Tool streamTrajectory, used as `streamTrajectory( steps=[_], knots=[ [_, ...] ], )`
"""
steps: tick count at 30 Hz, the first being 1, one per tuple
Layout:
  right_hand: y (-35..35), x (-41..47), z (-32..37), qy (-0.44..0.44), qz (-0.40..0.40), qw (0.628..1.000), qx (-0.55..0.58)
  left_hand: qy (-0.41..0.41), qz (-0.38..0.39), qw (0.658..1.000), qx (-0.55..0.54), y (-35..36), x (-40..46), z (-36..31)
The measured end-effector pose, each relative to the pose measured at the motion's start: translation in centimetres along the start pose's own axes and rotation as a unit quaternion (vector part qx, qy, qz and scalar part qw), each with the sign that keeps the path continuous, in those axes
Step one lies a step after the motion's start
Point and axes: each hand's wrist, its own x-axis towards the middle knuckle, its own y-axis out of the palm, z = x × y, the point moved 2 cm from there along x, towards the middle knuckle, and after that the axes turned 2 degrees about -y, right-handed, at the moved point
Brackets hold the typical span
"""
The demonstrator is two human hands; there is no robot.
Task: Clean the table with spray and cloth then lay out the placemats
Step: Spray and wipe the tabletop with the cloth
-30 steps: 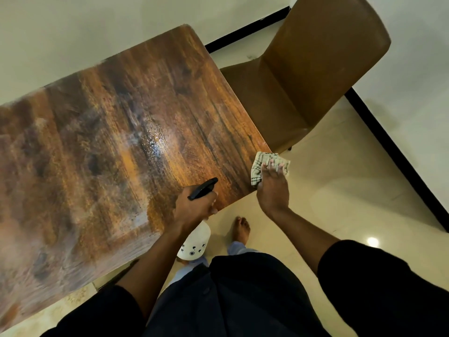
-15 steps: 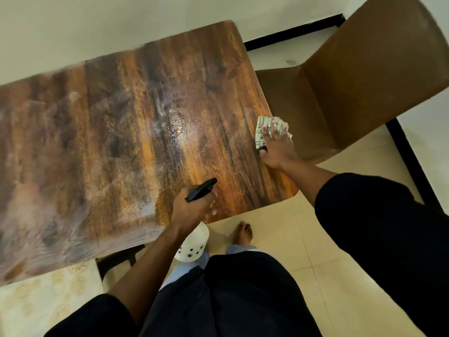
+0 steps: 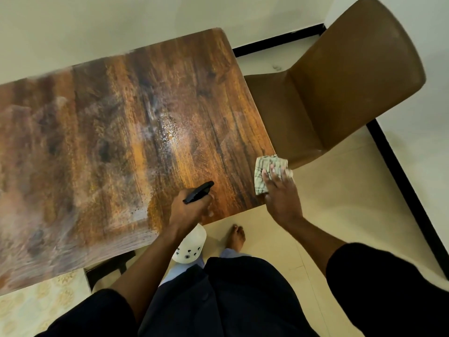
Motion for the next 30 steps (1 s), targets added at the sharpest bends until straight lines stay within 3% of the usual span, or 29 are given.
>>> streamTrajectory(
  steps=[6,10,20,30],
  knots=[
    [1.3,-2.7,1.3,-0.027,0.005,1.000,-0.001,0.013,0.004,0.999,-0.029,-0.3,-0.4,-0.3],
    [0.8,1.0,1.2,-0.051,0.027,0.998,-0.013,0.009,-0.018,0.999,-0.033,-1.0,-0.9,0.1],
    [-0.9,8.0,6.6,-0.008,0.050,0.999,-0.015,0.008,-0.075,0.992,-0.104,-4.6,-3.3,2.2],
    [4.3,-0.9,21.5,-0.228,0.095,0.969,0.000,0.008,-0.110,0.992,-0.060,-8.0,-4.0,4.1]
  ],
)
